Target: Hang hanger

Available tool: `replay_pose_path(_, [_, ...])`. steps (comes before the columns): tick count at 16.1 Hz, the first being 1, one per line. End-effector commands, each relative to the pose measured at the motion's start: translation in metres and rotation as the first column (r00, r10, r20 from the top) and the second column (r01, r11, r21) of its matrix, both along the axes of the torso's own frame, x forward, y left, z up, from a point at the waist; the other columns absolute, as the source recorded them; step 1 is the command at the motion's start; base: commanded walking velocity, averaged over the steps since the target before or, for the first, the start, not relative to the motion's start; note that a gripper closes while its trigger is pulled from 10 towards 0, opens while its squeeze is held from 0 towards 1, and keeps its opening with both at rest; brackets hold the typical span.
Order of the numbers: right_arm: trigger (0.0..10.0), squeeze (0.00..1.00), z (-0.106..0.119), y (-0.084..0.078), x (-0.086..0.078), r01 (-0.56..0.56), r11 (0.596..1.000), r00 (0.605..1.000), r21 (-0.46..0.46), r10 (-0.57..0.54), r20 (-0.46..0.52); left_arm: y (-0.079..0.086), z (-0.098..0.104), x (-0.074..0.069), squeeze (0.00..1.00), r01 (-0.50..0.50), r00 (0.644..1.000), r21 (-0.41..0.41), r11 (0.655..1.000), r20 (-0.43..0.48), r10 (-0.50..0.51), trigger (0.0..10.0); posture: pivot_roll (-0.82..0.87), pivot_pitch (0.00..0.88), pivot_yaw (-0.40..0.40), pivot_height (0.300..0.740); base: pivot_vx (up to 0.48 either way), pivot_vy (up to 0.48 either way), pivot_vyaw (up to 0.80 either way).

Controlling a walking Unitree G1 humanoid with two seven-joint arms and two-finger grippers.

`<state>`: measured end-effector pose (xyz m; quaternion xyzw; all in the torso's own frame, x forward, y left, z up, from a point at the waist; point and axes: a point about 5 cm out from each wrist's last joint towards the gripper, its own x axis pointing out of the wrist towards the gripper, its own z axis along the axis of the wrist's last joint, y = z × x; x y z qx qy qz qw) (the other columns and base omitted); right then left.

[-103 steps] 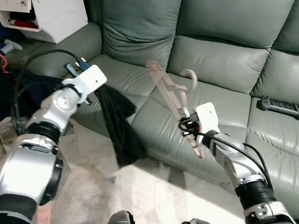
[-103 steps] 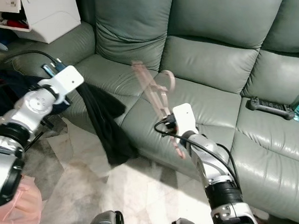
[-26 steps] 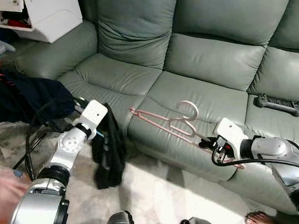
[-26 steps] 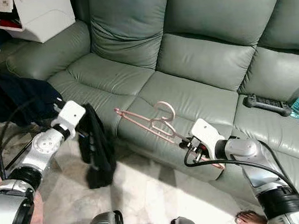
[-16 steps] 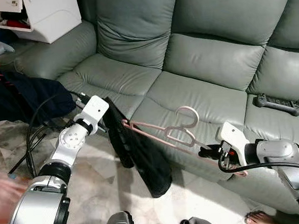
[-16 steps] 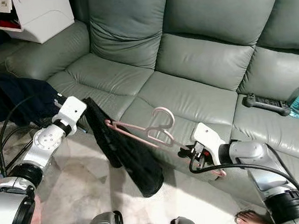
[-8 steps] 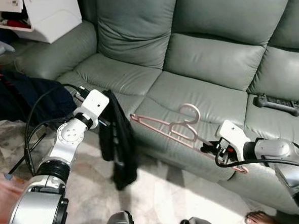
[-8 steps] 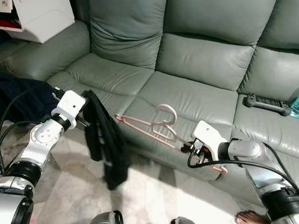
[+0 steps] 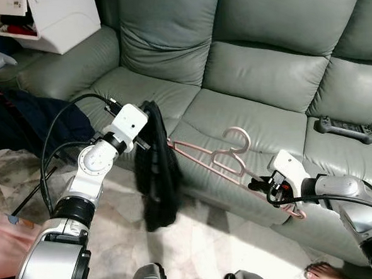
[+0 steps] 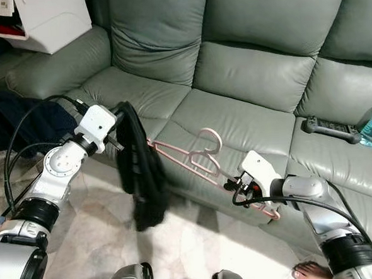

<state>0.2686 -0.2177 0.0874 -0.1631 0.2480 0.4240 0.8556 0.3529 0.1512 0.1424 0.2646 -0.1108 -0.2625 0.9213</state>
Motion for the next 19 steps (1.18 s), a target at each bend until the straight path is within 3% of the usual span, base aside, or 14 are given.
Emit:
replay_pose_path(1, [10.0, 0.0, 0.012, 0.002, 0.001, -0.029, 0.999, 0.999, 0.022, 0.028, 0.035, 0.002, 0.005, 0.0, 0.0, -0.002, 1.0, 0.004, 1.0, 0.027, 0.002, 10.0, -0.05, 0.07, 0.042, 0.74, 0.0, 0.0, 0.0])
replay_pose_path(6, [10.0, 0.0, 0.033, 0.014, -0.007, -0.153, 0.987, 0.988, 0.054, 0.152, 0.025, 0.012, -0.009, 0.001, 0.0, -0.074, 0.997, 0.061, 0.995, -0.02, 0.075, 10.0, -0.06, 0.069, 0.044, 0.74, 0.0, 0.0, 0.0])
replay_pose_path(14, [10.0, 0.0, 0.025, 0.019, -0.013, -0.154, 0.984, 0.986, 0.086, 0.159, -0.045, 0.005, 0.015, 0.005, 0.0, -0.051, 0.997, -0.027, 0.998, 0.058, 0.052, 10.0, -0.05, 0.069, 0.041, 0.74, 0.0, 0.0, 0.0])
replay_pose_path(17, [10.0, 0.0, 0.015, 0.019, -0.008, -0.085, 0.991, 0.992, 0.106, 0.094, -0.079, -0.002, 0.029, 0.004, 0.0, 0.0, 0.996, -0.086, 0.996, 0.088, 0.007, 10.0, -0.05, 0.066, 0.04, 0.74, 0.0, 0.0, 0.0])
replay_pose_path(19, [10.0, 0.0, 0.003, 0.015, 0.002, 0.02, 0.996, 0.998, 0.091, -0.014, -0.069, -0.009, 0.036, 0.001, 0.0, 0.053, 0.995, -0.128, 0.99, 0.094, -0.042, 10.0, -0.05, 0.066, 0.04, 0.74, 0.0, 0.0, 0.0])
